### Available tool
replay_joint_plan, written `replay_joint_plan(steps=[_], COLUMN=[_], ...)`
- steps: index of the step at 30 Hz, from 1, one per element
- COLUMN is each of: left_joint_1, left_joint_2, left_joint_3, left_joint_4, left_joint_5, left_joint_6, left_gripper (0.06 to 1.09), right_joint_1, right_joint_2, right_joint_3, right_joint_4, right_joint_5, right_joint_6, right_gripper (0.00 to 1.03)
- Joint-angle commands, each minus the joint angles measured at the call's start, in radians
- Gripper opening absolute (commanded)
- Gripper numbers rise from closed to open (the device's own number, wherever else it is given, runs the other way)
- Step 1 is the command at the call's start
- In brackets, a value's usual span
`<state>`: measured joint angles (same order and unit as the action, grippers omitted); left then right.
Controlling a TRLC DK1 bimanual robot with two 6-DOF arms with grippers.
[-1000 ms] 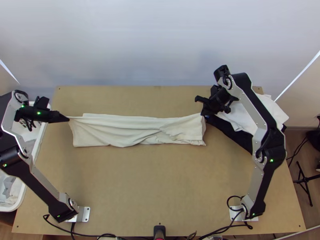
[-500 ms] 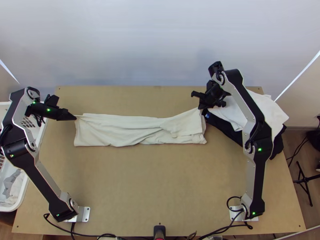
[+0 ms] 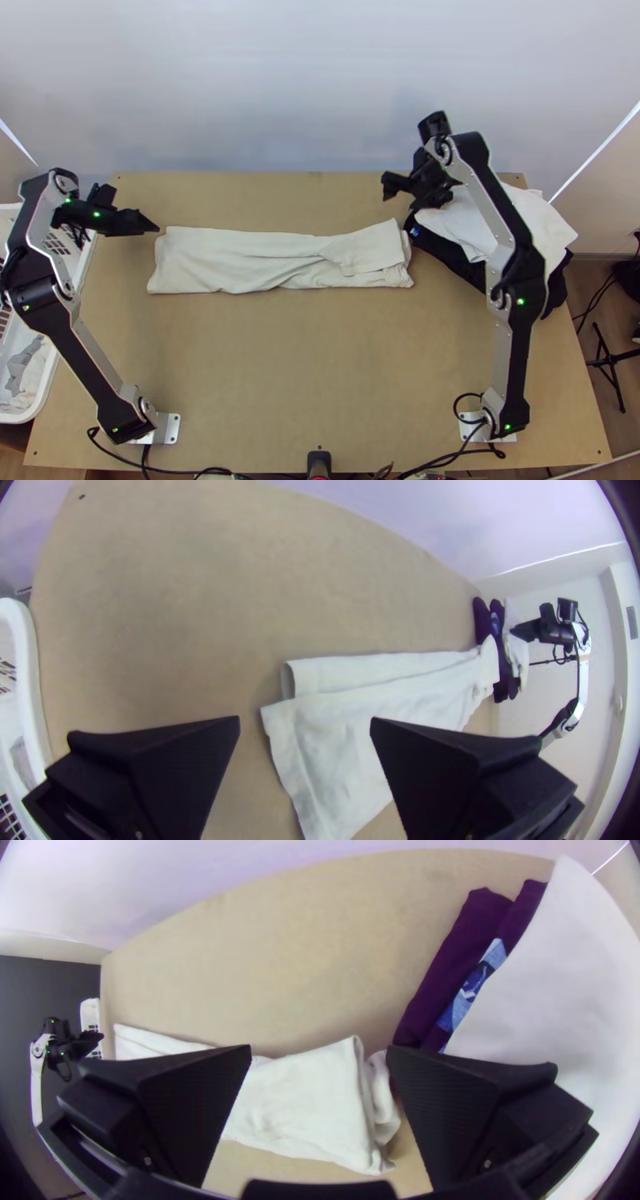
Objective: Fold the t-shirt
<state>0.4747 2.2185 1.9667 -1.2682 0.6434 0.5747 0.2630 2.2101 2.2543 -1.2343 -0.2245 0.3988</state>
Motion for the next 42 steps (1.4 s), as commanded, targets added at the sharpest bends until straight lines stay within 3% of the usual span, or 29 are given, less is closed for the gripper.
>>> replay_joint_plan(steps=[1, 12, 18, 32, 38, 40, 41, 42], left_joint_1=[0.085, 0.117, 0.053, -0.107, -0.219, -0.258, -0.268, -0.274], left_joint_2=[-0.039, -0.122, -0.186, -0.183, -0.214, -0.224, -0.23, -0.241], left_joint_3=[-0.008, -0.344, -0.537, -0.559, -0.609, -0.624, -0.631, -0.64], left_joint_4=[0.018, 0.086, 0.227, 0.385, 0.538, 0.57, 0.578, 0.586], left_joint_5=[0.079, 0.087, 0.101, 0.099, 0.09, 0.081, 0.081, 0.082], left_joint_6=[0.004, 0.122, 0.083, -0.067, -0.168, -0.21, -0.23, -0.237], left_gripper=[1.05, 1.04, 1.04, 1.04, 1.03, 0.97, 0.9, 0.72], right_joint_1=[0.028, 0.056, 0.051, 0.038, 0.035, 0.035, 0.035, 0.035], right_joint_2=[-0.136, -0.299, -0.323, -0.362, -0.374, -0.375, -0.379, -0.38], right_joint_3=[-0.013, -0.093, -0.088, -0.027, -0.033, -0.035, -0.035, -0.035], right_joint_4=[0.024, 0.022, 0.022, 0.024, 0.022, 0.022, 0.022, 0.022], right_joint_5=[-0.001, -0.001, -0.001, -0.001, -0.001, -0.001, -0.001, -0.001], right_joint_6=[0.043, 0.061, 0.08, 0.123, 0.132, 0.135, 0.138, 0.138], right_gripper=[0.99, 0.99, 0.99, 0.99, 0.99, 0.99, 0.99, 0.99])
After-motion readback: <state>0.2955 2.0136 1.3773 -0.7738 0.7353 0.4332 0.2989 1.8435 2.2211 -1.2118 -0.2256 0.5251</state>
